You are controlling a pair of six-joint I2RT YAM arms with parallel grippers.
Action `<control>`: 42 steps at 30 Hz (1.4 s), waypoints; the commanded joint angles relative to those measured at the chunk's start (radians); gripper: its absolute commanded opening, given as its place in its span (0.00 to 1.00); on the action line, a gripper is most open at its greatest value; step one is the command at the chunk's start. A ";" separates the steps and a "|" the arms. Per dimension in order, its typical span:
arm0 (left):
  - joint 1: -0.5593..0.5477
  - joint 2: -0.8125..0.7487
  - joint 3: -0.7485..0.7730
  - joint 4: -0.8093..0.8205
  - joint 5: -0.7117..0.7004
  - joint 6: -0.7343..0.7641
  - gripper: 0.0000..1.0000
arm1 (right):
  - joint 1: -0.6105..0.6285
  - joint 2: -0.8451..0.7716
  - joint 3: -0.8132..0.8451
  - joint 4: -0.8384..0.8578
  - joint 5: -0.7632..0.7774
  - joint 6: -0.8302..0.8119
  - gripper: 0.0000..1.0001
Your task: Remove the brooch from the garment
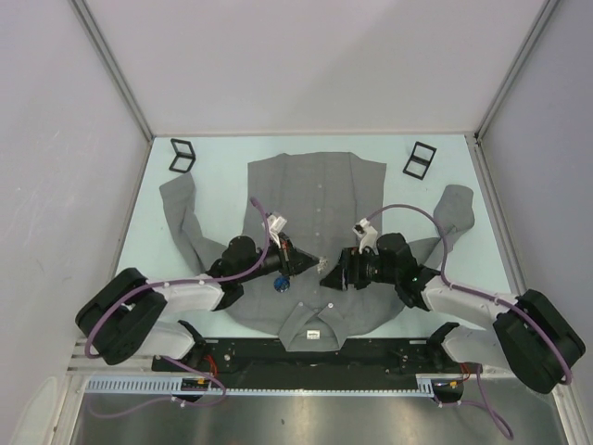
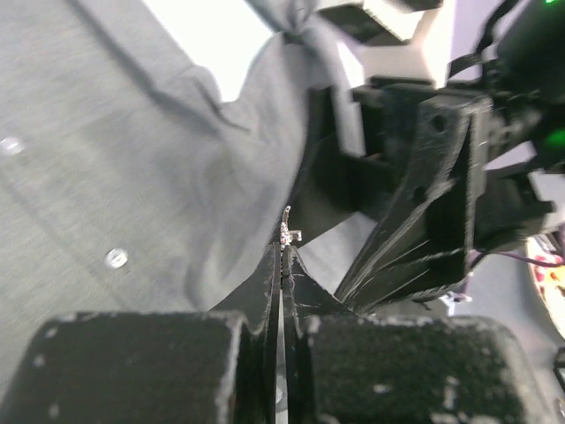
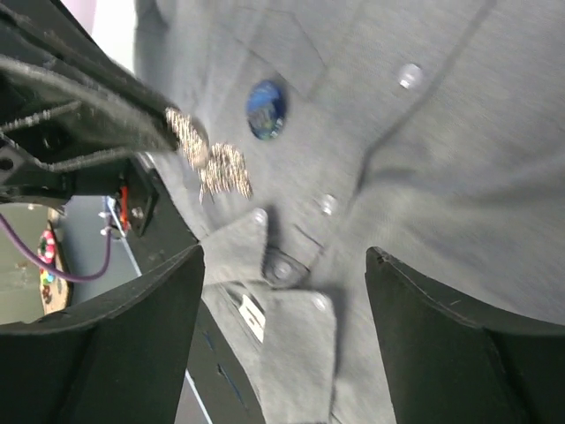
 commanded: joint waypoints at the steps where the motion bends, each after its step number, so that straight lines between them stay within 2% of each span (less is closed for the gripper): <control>1: 0.004 0.011 -0.018 0.221 0.048 -0.046 0.00 | 0.075 0.053 -0.012 0.252 0.074 0.115 0.81; 3: 0.006 0.009 -0.041 0.261 0.031 -0.059 0.00 | 0.118 0.068 -0.027 0.369 0.114 0.154 0.82; 7: 0.006 0.014 -0.058 0.292 -0.006 -0.075 0.00 | 0.167 0.081 -0.052 0.463 0.237 0.197 0.81; 13: 0.006 0.028 -0.072 0.321 -0.038 -0.095 0.01 | 0.217 0.090 -0.107 0.609 0.312 0.240 0.80; 20: 0.006 0.072 -0.077 0.376 -0.055 -0.136 0.00 | 0.245 0.151 -0.128 0.781 0.314 0.305 0.78; 25: 0.006 0.072 -0.077 0.362 -0.072 -0.136 0.00 | 0.264 0.115 -0.147 0.798 0.335 0.309 0.76; 42: 0.004 0.077 -0.066 0.338 -0.046 -0.124 0.00 | 0.264 -0.028 -0.139 0.675 0.354 0.290 0.76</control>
